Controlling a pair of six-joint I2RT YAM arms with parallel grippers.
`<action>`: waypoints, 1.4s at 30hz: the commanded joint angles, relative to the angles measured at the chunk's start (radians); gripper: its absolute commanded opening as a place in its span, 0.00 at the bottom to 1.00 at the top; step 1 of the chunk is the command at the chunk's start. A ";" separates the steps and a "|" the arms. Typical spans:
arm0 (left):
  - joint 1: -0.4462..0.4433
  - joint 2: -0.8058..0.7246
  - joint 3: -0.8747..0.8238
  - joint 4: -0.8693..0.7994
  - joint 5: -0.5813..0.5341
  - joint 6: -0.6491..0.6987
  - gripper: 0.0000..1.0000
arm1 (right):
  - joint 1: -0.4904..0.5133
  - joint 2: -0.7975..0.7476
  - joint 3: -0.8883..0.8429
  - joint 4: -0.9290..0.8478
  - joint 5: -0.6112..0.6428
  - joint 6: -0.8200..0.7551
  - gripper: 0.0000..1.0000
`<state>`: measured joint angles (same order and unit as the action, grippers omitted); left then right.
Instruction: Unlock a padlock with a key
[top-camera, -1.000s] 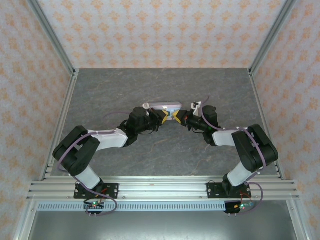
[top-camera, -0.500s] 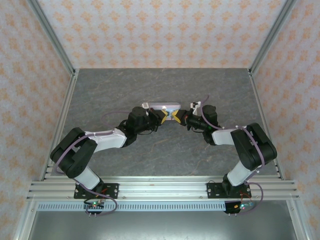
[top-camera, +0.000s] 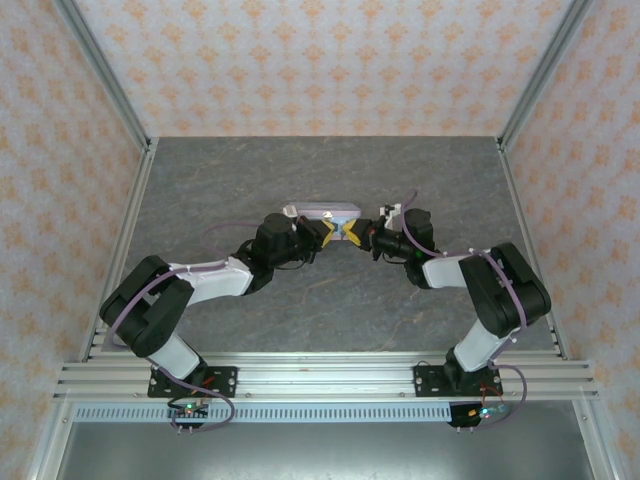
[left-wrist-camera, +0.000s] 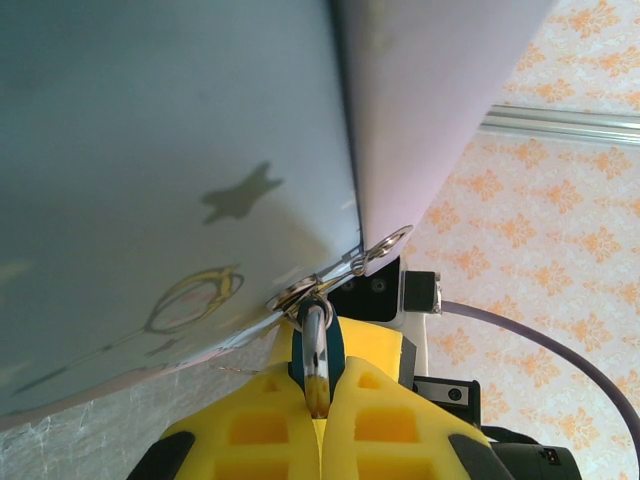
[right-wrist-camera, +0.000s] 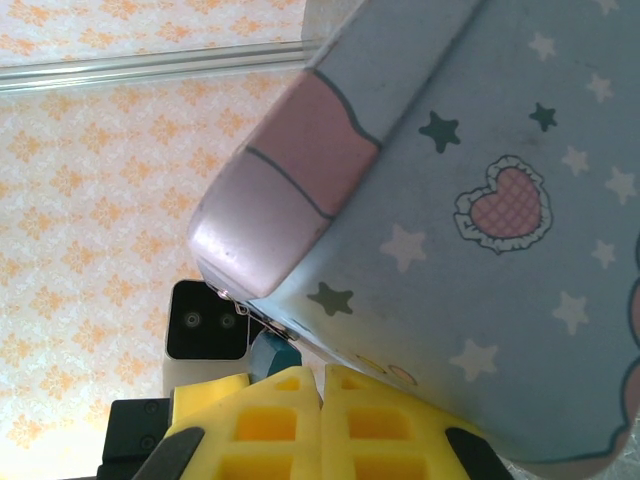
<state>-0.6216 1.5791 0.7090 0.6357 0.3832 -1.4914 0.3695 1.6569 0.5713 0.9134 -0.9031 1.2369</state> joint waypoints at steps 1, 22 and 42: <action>-0.085 -0.076 0.021 0.189 0.220 0.003 0.00 | 0.018 0.040 0.036 -0.015 0.000 -0.027 0.00; -0.086 -0.100 0.010 0.197 0.215 -0.008 0.00 | -0.015 0.117 0.061 0.040 -0.041 -0.028 0.00; -0.038 -0.240 -0.055 -0.109 0.139 0.275 0.00 | -0.014 -0.070 -0.014 -0.171 0.043 -0.135 0.00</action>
<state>-0.6750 1.3636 0.6819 0.6006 0.5442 -1.2991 0.3527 1.6394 0.5644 0.7986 -0.8894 1.1561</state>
